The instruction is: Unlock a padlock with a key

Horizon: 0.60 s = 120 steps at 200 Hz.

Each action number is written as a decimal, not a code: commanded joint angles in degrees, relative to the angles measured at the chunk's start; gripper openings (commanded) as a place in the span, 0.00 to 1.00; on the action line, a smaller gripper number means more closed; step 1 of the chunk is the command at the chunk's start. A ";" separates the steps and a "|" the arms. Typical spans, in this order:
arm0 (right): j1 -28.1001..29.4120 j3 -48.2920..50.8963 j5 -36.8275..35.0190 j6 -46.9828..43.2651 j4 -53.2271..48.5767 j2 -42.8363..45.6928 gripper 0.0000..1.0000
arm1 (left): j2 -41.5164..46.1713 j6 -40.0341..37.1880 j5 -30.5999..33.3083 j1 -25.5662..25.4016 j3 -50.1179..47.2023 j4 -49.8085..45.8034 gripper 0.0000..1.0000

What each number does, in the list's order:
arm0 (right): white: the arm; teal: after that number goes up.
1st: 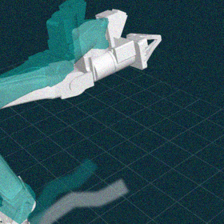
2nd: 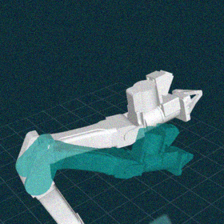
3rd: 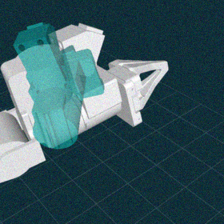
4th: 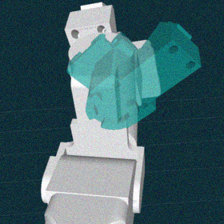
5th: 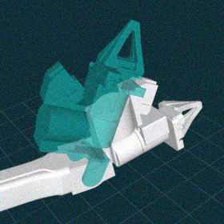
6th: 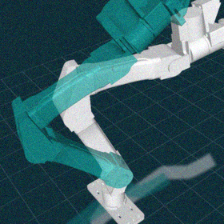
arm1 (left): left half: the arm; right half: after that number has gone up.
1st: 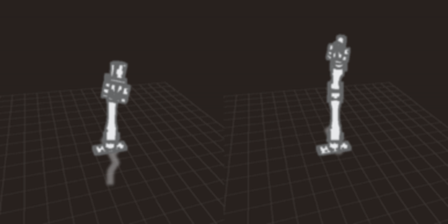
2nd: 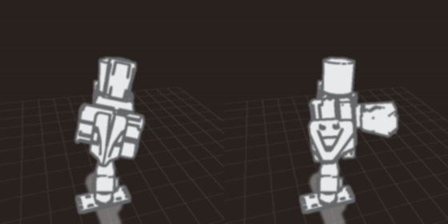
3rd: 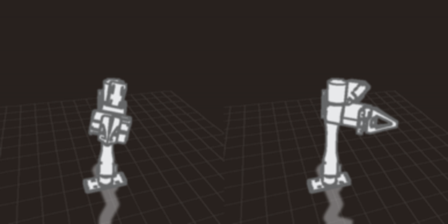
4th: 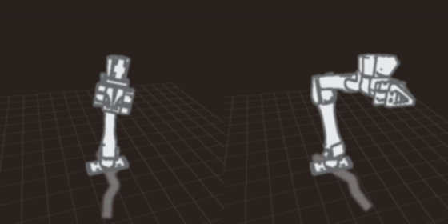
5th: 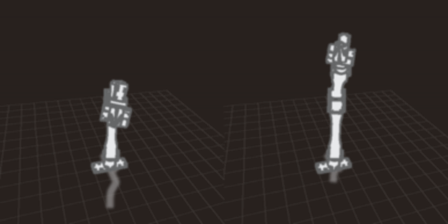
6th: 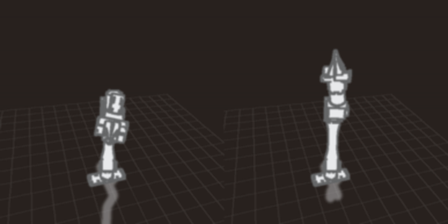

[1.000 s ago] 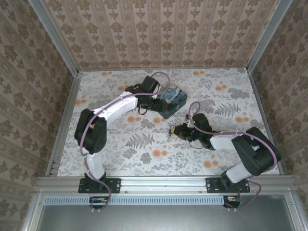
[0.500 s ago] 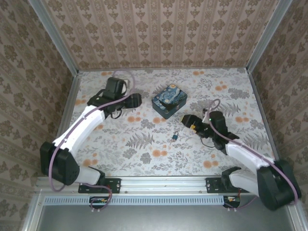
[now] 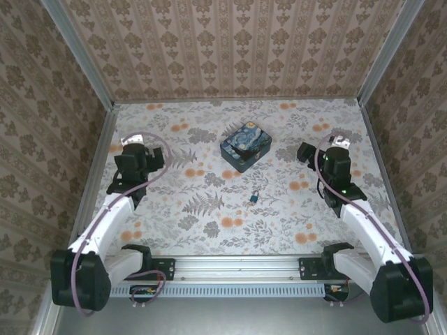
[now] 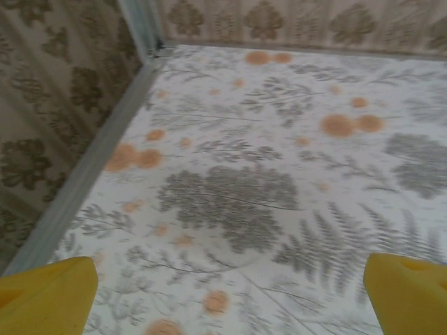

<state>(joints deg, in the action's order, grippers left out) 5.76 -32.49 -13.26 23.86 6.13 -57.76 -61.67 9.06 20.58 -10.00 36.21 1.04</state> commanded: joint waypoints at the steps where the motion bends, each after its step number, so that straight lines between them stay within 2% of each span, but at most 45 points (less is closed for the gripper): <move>1: -1.50 1.36 -8.06 -10.01 7.26 -4.22 1.00 | -4.04 -6.28 2.47 2.37 -3.96 13.44 1.00; 31: -4.14 4.06 -8.87 -13.12 14.04 -10.66 1.00 | -11.60 -7.69 0.96 4.51 -9.09 27.92 1.00; 55: -5.12 8.89 -6.65 -14.73 27.19 -16.61 0.99 | -17.74 -9.10 -1.28 5.40 -10.52 36.35 1.00; 86: -6.01 11.70 1.88 -17.71 40.36 -21.41 0.99 | -24.15 -9.96 -8.13 7.04 -12.42 45.46 1.00; 107: -6.29 14.58 8.84 -19.83 56.31 -31.74 0.99 | -25.81 -10.94 -13.20 7.70 -12.93 47.31 1.00; 111: -6.21 14.28 9.83 -20.17 56.15 -31.59 1.00 | -26.37 -11.15 -13.77 7.78 -13.19 48.47 1.00; 120: -6.24 10.84 12.10 -20.87 45.54 -29.45 1.00 | -26.66 -11.29 -14.50 7.94 -13.37 49.02 1.00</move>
<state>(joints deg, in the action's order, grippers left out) -0.19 -19.86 -10.35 6.85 47.57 -86.39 -87.15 -0.10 12.36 -2.87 24.05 42.00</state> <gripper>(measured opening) 0.995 0.999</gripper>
